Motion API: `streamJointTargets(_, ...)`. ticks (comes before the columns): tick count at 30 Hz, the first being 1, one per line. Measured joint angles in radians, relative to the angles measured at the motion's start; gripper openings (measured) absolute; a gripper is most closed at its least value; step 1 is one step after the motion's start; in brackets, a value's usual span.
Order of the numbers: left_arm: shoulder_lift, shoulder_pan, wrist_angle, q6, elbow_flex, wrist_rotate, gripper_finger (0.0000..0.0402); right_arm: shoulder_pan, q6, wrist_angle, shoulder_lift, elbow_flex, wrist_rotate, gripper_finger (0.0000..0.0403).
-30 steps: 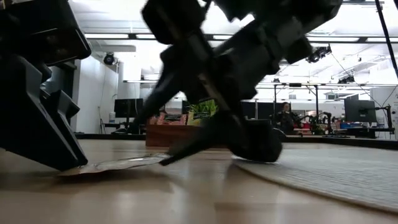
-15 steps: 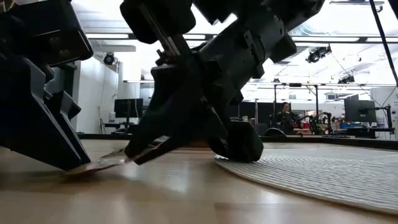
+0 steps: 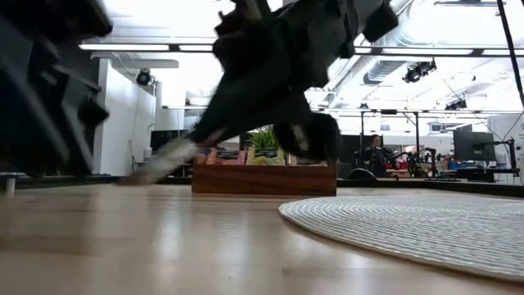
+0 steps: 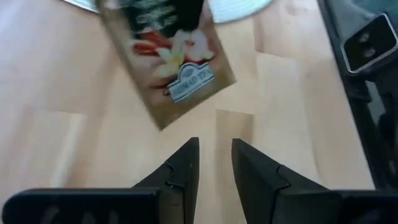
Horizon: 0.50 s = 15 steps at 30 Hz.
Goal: Pick & Place Tea
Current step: Put the brown tea bag into the right section of the wooden organizer
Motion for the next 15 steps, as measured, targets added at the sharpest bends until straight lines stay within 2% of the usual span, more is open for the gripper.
streamJointTargets(7,-0.145,0.0,-0.211,0.02,0.002,-0.034,0.0092,-0.032,-0.149,-0.25,-0.146,0.001,0.063,0.0001)
streamJointTargets(15,-0.169,0.0,-0.232,0.029,0.003,-0.065,0.0092,-0.156,-0.473,-0.676,-0.408,0.001,0.122,0.0)
